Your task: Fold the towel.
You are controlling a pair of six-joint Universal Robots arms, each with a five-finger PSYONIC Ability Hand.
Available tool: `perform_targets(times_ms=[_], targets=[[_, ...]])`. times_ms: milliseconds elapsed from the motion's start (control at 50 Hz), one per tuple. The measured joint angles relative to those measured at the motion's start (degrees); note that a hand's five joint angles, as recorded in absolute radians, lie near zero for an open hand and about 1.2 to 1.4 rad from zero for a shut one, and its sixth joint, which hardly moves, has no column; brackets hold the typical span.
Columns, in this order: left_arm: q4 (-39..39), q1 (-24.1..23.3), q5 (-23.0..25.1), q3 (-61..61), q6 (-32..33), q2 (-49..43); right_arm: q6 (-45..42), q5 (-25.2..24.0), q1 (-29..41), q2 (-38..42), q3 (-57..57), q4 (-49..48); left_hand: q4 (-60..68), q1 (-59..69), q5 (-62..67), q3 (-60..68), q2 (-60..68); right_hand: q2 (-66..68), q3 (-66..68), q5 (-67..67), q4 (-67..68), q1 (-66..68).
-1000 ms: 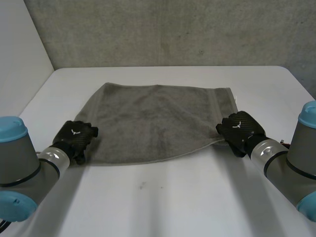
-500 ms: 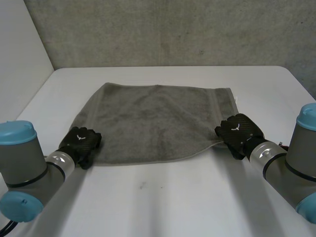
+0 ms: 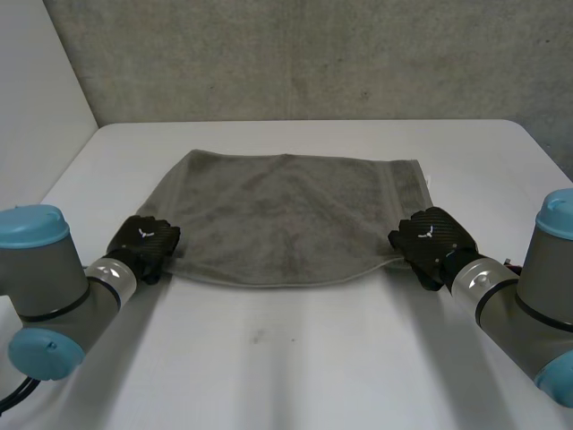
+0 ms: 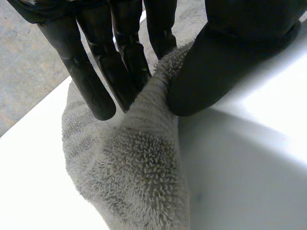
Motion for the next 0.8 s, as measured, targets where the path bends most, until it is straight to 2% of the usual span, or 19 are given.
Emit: perform_targets(times_ms=[140,220,400,420,560,700,800], targets=[[-1.16,0.25,-0.25,-2.25,0.01,2.8,-0.05,0.35,-0.26,-0.11,-0.4,0.8,4.19,2.04,3.51,3.96,4.06,0.0,0.0,0.0,0.0,0.0],[-2.46,0.27,-0.26,-5.42,0.23,6.77,-0.51,0.49,-0.63,-0.45,-0.94,4.51,4.28,2.05,3.55,4.08,4.15,0.0,0.0,0.0,0.0,0.0],[-11.66,-0.24,-0.09,-11.92,2.84,16.57,-5.7,-0.6,-4.39,-5.1,-1.61,27.12,4.4,2.39,3.54,4.12,4.19,0.0,0.0,0.0,0.0,0.0],[-14.16,-0.28,0.05,-12.69,3.32,18.03,-8.01,-0.92,-5.6,-7.11,-0.93,31.41,4.4,2.39,3.54,4.12,4.19,0.0,0.0,0.0,0.0,0.0],[-21.66,-0.33,1.79,-14.39,4.1,22.47,-19.17,-1.48,-10.72,-17.82,2.86,42.36,4.41,2.39,3.55,4.21,4.2,0.0,0.0,0.0,0.0,0.0],[-22.17,-0.31,3.91,-12.63,4.21,21.85,-22.42,-2.24,-12.3,-21.55,2.72,41.39,4.42,2.39,3.55,4.21,4.22,0.0,0.01,0.0,0.0,0.0],[-20.52,-0.56,4.11,-6.63,4.51,15.91,-18.92,-2.32,-11.73,-16.0,0.04,31.74,4.42,2.39,3.5,4.28,4.23,0.0,0.05,0.0,0.0,0.0]])
